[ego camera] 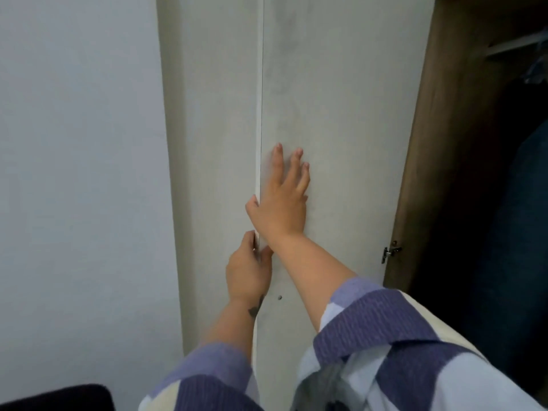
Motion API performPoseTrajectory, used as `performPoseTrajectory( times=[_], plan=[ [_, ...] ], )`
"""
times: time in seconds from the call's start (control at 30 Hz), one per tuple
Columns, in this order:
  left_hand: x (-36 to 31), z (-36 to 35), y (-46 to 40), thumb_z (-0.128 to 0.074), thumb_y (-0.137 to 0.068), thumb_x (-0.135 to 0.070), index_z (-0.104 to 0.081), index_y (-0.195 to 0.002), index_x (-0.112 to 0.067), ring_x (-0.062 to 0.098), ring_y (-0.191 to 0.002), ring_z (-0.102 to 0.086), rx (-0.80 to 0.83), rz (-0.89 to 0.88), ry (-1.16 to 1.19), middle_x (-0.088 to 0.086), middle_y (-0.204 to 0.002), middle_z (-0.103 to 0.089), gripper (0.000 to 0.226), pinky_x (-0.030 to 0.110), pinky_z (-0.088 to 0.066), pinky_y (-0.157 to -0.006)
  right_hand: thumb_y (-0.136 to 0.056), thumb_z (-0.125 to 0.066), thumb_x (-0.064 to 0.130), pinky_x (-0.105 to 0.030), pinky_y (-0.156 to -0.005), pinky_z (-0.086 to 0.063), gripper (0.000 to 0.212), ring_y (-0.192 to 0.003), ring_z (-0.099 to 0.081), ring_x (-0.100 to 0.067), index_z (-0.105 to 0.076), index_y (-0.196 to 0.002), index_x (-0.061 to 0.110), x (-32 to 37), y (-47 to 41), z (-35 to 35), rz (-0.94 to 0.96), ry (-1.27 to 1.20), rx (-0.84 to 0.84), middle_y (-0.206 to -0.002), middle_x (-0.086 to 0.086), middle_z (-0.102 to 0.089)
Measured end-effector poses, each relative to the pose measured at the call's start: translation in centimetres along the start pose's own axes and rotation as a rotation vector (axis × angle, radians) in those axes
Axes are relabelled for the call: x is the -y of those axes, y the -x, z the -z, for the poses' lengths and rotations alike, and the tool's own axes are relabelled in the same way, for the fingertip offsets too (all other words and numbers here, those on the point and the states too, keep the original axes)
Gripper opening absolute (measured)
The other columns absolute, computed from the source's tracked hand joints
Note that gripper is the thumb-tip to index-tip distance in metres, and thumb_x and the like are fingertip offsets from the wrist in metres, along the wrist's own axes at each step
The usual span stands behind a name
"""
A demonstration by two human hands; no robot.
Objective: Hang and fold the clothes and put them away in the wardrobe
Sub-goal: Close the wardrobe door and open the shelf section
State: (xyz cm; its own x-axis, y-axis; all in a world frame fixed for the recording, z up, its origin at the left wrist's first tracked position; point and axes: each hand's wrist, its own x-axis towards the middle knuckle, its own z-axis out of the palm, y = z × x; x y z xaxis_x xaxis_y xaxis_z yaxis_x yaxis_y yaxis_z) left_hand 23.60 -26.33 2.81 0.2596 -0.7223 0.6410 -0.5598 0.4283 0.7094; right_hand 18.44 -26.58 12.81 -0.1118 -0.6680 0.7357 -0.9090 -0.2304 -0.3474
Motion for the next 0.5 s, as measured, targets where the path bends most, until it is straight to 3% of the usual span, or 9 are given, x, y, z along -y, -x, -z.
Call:
performPoseTrajectory(
  times=[0.1,0.17,0.27,0.33,0.4,0.5],
  plan=[
    [-1.6,0.3,2.4,-0.052,-0.091,-0.025,-0.042,-0.085,-0.013,0.024,-0.058,-0.046,0.038,-0.035,0.011,-0.003,-0.060,-0.045,0.017,0.024,-0.027,-0.047,-0.082,-0.059,0.028,-0.051,-0.110,-0.032,0.097,-0.145,0.002,-0.035,0.008,-0.151,0.022,-1.3,1.6,2.4,0.027,-0.089,-0.007,-0.159,-0.013,0.009],
    [-2.7,0.3,4.1,-0.056,-0.090,-0.027,-0.041,-0.084,-0.016,0.017,-0.053,-0.044,0.048,-0.084,0.042,-0.006,-0.058,-0.042,0.020,0.017,-0.029,-0.046,-0.081,-0.059,0.025,-0.046,-0.114,-0.026,0.096,-0.145,0.002,-0.031,0.006,-0.152,0.023,-2.4,2.8,4.4,0.041,-0.178,0.003,-0.159,-0.010,0.008],
    [-4.8,-0.1,6.7,-0.058,-0.090,-0.029,-0.044,-0.089,-0.015,0.009,-0.051,-0.043,0.087,-0.134,0.073,-0.006,-0.058,-0.041,0.020,0.018,-0.032,-0.047,-0.082,-0.059,0.020,-0.034,-0.113,-0.021,0.094,-0.146,-0.001,-0.026,0.005,-0.152,0.027,-4.1,5.0,7.7,0.037,-0.269,0.005,-0.160,-0.004,0.005],
    [-6.7,-0.7,8.9,-0.056,-0.092,-0.029,-0.048,-0.103,-0.014,0.011,-0.053,-0.045,0.129,-0.149,0.103,-0.008,-0.060,-0.044,0.020,0.024,-0.029,-0.050,-0.083,-0.058,0.018,-0.026,-0.111,-0.016,0.091,-0.146,-0.005,-0.023,0.001,-0.152,0.027,-5.4,6.6,9.9,0.023,-0.290,-0.016,-0.160,-0.001,-0.001],
    [-8.8,-1.4,11.1,-0.054,-0.094,-0.029,-0.047,-0.122,-0.016,0.015,-0.062,-0.054,0.179,-0.166,0.148,-0.006,-0.069,-0.053,0.032,0.024,-0.033,-0.057,-0.084,-0.057,0.016,-0.028,-0.115,-0.015,0.087,-0.144,-0.014,-0.021,-0.004,-0.152,0.025,-7.0,8.1,12.1,0.007,-0.306,-0.048,-0.159,-0.001,-0.011],
    [-11.7,-3.2,14.4,-0.054,-0.094,-0.028,-0.042,-0.135,-0.021,0.019,-0.094,-0.064,0.264,-0.170,0.298,0.000,-0.109,-0.066,0.043,0.029,-0.049,-0.076,-0.085,-0.056,0.013,-0.038,-0.113,-0.032,0.081,-0.137,-0.033,-0.020,-0.011,-0.152,0.022,-9.6,10.2,15.4,-0.030,-0.340,-0.091,-0.151,-0.002,-0.030]
  ],
)
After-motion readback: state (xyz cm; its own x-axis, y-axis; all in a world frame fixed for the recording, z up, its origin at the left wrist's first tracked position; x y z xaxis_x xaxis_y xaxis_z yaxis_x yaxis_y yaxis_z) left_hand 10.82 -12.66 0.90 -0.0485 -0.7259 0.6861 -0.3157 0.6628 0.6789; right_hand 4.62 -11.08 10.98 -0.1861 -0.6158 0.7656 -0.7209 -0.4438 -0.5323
